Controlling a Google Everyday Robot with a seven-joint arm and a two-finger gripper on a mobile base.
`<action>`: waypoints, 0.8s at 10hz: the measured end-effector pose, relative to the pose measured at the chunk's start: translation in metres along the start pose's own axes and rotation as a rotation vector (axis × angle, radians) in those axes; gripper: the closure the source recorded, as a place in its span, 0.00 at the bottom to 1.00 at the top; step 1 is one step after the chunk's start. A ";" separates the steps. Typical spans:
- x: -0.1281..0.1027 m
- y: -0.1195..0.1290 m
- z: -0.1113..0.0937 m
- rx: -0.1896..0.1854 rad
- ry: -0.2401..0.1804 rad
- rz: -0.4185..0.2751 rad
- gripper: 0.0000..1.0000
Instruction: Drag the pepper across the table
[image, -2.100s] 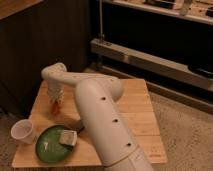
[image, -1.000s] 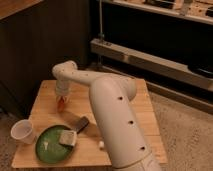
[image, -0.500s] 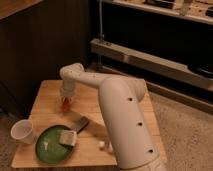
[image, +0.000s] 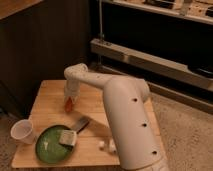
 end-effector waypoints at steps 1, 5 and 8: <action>0.000 0.003 -0.002 -0.004 0.001 0.008 1.00; -0.001 0.023 -0.011 -0.004 0.011 0.048 1.00; -0.002 0.037 -0.017 0.005 0.024 0.075 1.00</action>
